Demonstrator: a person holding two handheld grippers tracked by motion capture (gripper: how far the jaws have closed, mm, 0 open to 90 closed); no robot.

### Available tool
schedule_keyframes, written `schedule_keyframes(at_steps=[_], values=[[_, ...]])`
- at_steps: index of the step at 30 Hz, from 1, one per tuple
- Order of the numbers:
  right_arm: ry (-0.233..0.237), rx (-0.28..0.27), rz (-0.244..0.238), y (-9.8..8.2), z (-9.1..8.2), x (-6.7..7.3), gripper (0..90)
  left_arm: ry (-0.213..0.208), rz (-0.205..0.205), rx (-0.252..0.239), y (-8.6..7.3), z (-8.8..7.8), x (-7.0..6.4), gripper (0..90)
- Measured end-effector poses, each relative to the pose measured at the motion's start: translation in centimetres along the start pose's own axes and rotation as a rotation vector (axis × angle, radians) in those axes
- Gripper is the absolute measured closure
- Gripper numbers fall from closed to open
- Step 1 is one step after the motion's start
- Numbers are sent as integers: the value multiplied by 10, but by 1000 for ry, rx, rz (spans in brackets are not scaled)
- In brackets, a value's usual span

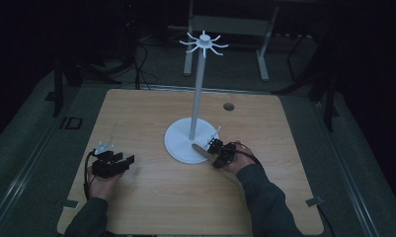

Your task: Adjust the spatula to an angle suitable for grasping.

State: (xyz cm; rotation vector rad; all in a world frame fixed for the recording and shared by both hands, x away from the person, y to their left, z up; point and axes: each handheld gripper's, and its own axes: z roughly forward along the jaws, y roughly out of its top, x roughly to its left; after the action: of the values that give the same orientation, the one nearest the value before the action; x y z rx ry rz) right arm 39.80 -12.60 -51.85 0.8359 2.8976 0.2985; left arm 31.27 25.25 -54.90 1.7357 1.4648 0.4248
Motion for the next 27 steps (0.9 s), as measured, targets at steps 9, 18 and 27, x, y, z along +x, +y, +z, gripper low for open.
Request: schedule_keyframes(at_steps=[9,18,27], values=[[14,12,11,1,4,-2,748,1,2,0,0,0,0,447],[-25,-42,0,-2,-8,3,754,2,2,5,0,1,0,447],[-81,-222,45,-22,-35,3,753,2,2,4,0,1,0,447]])
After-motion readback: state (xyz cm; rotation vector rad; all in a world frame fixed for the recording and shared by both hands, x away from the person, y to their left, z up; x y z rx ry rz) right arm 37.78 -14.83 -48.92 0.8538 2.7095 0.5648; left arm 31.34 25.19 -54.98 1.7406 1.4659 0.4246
